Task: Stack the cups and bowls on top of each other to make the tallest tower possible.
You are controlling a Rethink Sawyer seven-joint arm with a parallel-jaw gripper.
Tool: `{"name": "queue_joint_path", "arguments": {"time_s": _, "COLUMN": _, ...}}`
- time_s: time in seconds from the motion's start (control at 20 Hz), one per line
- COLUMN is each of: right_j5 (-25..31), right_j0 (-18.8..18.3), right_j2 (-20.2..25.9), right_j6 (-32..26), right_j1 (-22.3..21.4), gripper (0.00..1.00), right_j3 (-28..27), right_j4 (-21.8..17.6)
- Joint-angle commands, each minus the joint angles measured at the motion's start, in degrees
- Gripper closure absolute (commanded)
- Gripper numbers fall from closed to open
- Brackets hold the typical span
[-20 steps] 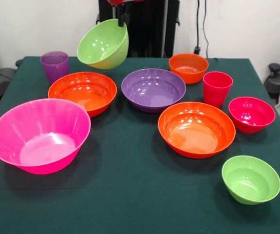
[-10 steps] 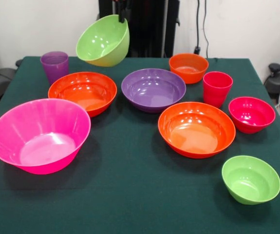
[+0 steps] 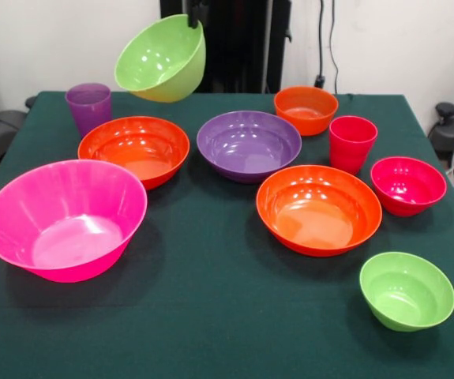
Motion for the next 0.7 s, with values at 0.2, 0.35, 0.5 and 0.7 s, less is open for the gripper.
{"name": "queue_joint_path", "arguments": {"time_s": 0.2, "right_j5": 9.1, "right_j0": 2.3, "right_j2": 4.8, "right_j6": -1.0, "right_j1": -0.2, "gripper": 1.0, "right_j3": -6.1, "right_j4": 0.4}}
{"name": "queue_joint_path", "arguments": {"time_s": 0.35, "right_j5": 10.5, "right_j0": 2.7, "right_j2": 5.0, "right_j6": -1.2, "right_j1": -0.3, "gripper": 1.0, "right_j3": -7.3, "right_j4": -0.2}}
{"name": "queue_joint_path", "arguments": {"time_s": 0.5, "right_j5": 12.6, "right_j0": 3.3, "right_j2": 5.1, "right_j6": -1.4, "right_j1": -0.1, "gripper": 1.0, "right_j3": -8.7, "right_j4": -0.7}}
{"name": "queue_joint_path", "arguments": {"time_s": 0.7, "right_j5": 15.3, "right_j0": 4.9, "right_j2": 5.2, "right_j6": -1.0, "right_j1": 0.1, "gripper": 1.0, "right_j3": -11.1, "right_j4": -1.5}}
